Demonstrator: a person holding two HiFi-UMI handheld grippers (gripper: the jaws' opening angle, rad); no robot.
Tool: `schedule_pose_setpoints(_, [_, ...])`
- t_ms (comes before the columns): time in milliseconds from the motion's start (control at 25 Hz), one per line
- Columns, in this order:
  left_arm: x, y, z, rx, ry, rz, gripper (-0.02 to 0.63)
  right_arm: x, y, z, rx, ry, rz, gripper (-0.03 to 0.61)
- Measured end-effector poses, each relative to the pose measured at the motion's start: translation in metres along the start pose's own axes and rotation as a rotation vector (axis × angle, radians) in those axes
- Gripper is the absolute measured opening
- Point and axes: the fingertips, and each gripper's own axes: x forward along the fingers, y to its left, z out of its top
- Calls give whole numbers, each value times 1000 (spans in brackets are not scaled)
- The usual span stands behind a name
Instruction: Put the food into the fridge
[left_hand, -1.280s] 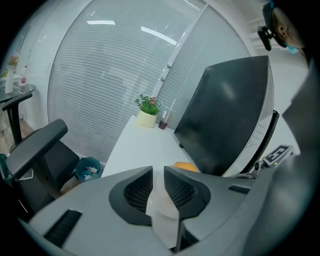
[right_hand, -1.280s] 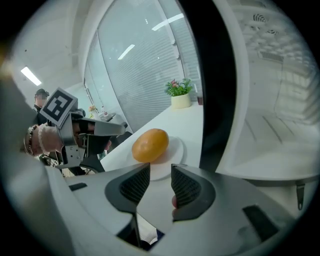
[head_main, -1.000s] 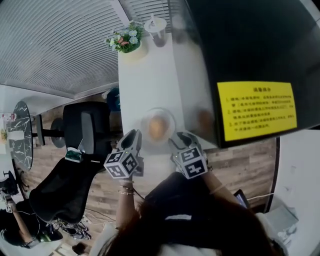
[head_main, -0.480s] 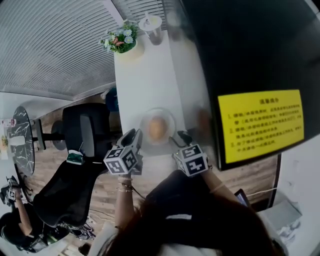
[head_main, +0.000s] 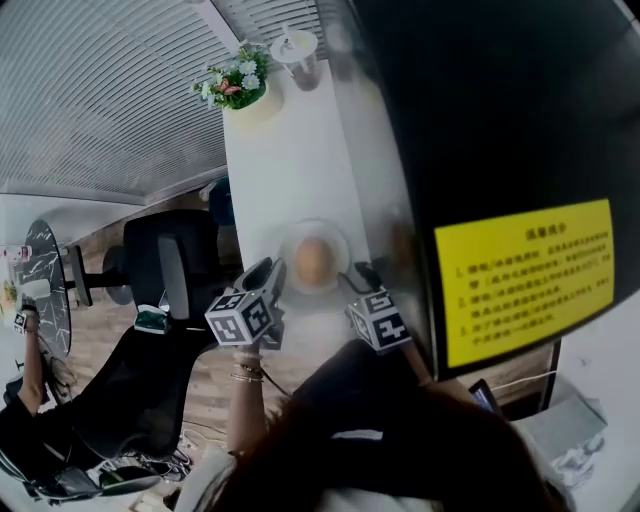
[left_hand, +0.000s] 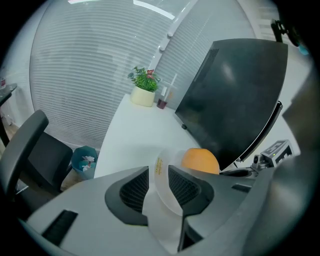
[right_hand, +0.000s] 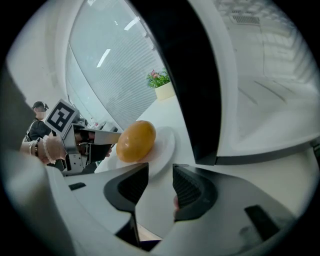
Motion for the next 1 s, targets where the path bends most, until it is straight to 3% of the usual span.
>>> schedule_pose_setpoints(800, [17, -5, -6, -27, 86, -59, 133, 12, 1, 3, 38, 15, 41, 149])
schedule_pose_setpoints(1000, [19, -3, -7, -31, 105, -56, 133, 10, 4, 11, 107, 1, 49, 147])
